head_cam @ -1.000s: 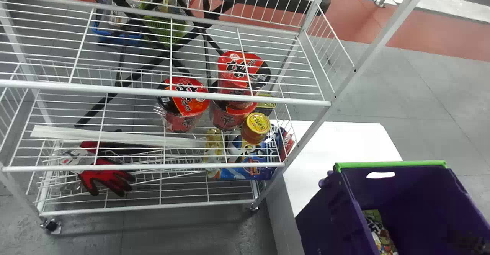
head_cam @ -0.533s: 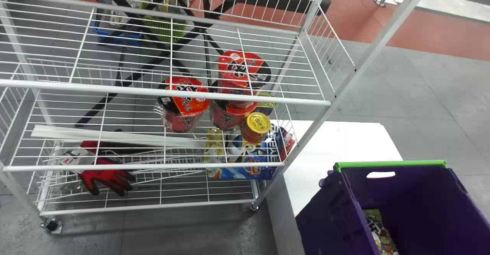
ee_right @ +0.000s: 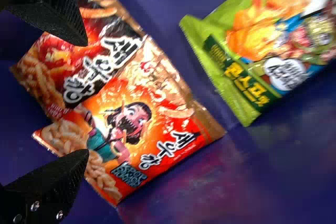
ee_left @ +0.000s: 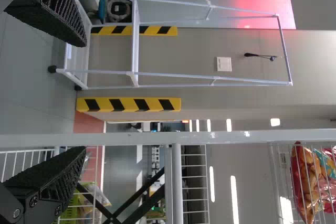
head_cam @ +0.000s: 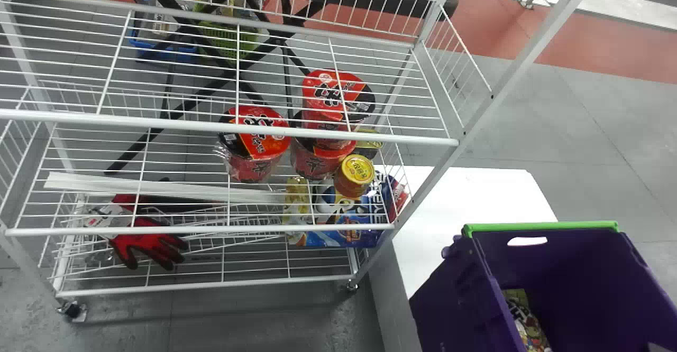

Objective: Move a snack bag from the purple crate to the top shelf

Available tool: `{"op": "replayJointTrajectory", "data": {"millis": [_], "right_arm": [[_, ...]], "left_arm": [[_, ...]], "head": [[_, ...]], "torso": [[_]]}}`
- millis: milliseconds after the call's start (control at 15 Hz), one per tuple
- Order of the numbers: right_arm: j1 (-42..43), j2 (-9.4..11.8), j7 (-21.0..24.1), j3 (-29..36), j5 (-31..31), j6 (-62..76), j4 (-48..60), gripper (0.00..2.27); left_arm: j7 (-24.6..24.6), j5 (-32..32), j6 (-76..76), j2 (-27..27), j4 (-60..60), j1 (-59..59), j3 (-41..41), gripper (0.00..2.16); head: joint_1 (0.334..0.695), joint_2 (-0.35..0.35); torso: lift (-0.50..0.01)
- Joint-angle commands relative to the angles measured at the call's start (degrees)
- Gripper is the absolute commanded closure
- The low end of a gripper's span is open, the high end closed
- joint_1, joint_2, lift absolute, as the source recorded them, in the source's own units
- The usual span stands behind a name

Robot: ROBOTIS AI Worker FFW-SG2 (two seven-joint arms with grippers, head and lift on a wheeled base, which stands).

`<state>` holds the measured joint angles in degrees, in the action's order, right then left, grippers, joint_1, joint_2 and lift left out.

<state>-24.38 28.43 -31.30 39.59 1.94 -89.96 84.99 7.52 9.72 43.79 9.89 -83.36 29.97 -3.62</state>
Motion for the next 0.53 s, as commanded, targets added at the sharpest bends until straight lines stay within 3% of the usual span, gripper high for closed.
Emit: {"op": "replayJointTrajectory", "data": {"millis": [0,200,467], "right_arm": [[1.18,0.48,0.01,-3.82,4.65,-0.12,-3.78,0.08],[3.29,1.01,-1.83,-8.83,10.28,-0.12,-9.32,0.08],[3.73,0.92,-2.71,-9.01,12.83,5.27,-12.66,0.06]], "left_arm": [[-0.05,0.3,0.02,0.3,0.3,-0.27,-0.08,0.12],[-0.14,0.3,0.19,0.3,0.3,-0.27,0.28,0.12],[-0.22,0.3,0.19,0.48,0.39,-0.44,0.8,0.12]], "head": [[0.695,-0.35],[0.695,-0.35],[0.695,-0.35]], "torso": [[-0.451],[-0.451],[-0.451]]}}
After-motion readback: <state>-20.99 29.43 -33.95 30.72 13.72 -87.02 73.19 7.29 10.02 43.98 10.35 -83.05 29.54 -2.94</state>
